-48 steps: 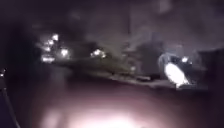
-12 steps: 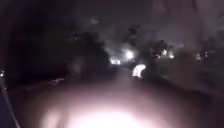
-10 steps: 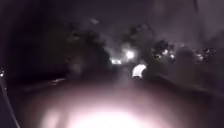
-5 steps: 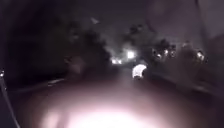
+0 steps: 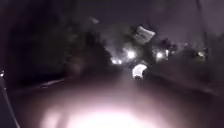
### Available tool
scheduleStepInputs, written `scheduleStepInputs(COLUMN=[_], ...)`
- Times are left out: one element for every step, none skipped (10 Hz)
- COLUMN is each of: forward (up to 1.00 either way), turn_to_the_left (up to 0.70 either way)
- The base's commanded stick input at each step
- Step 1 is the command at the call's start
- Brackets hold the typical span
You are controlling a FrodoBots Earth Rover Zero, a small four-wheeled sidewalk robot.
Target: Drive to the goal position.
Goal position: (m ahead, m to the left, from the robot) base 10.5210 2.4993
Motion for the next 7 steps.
scheduleStepInputs(forward=[0.00, 0.00, 0.00, 0.00, 0.00, 0.00, 0.09], turn_to_the_left=[0.00, 0.00, 0.00, 0.00, 0.00, 0.00, 0.00])
